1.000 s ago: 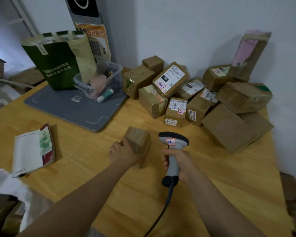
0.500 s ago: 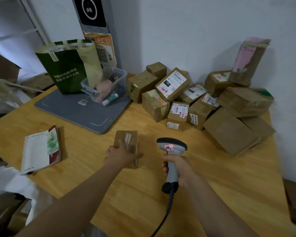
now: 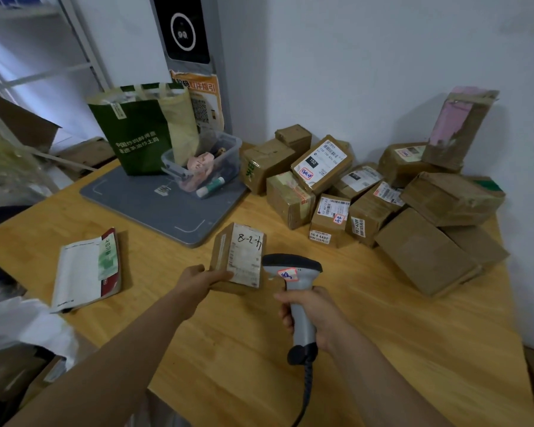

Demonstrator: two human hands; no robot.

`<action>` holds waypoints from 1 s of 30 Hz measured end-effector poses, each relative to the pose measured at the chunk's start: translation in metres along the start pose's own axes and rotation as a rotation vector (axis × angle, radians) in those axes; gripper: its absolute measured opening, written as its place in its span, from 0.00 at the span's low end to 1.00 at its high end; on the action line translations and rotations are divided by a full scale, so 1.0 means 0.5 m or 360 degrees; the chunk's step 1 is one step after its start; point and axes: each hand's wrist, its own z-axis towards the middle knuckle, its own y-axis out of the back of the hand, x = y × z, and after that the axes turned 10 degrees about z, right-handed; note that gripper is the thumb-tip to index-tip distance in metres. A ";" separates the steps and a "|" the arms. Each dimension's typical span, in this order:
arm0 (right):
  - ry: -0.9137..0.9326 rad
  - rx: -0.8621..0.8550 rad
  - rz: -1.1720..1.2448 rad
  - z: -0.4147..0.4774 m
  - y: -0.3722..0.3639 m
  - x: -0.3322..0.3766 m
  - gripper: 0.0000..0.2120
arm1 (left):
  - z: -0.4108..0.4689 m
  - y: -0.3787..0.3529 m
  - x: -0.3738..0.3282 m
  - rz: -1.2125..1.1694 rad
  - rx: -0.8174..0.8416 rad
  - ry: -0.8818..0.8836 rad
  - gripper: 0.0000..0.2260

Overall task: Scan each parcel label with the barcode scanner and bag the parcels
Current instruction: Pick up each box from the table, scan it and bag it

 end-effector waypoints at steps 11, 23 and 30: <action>0.0105 0.0050 -0.0223 -0.030 -0.020 0.000 0.05 | -0.020 0.042 -0.033 0.0080 0.0018 -0.0108 0.15; 0.0420 0.0062 -0.0796 -0.034 -0.036 -0.018 0.06 | -0.003 0.107 -0.051 0.0330 -0.0031 -0.0153 0.33; 0.0469 0.0091 -0.0830 -0.034 -0.048 -0.017 0.05 | 0.003 0.119 -0.041 0.0326 -0.0052 -0.0119 0.35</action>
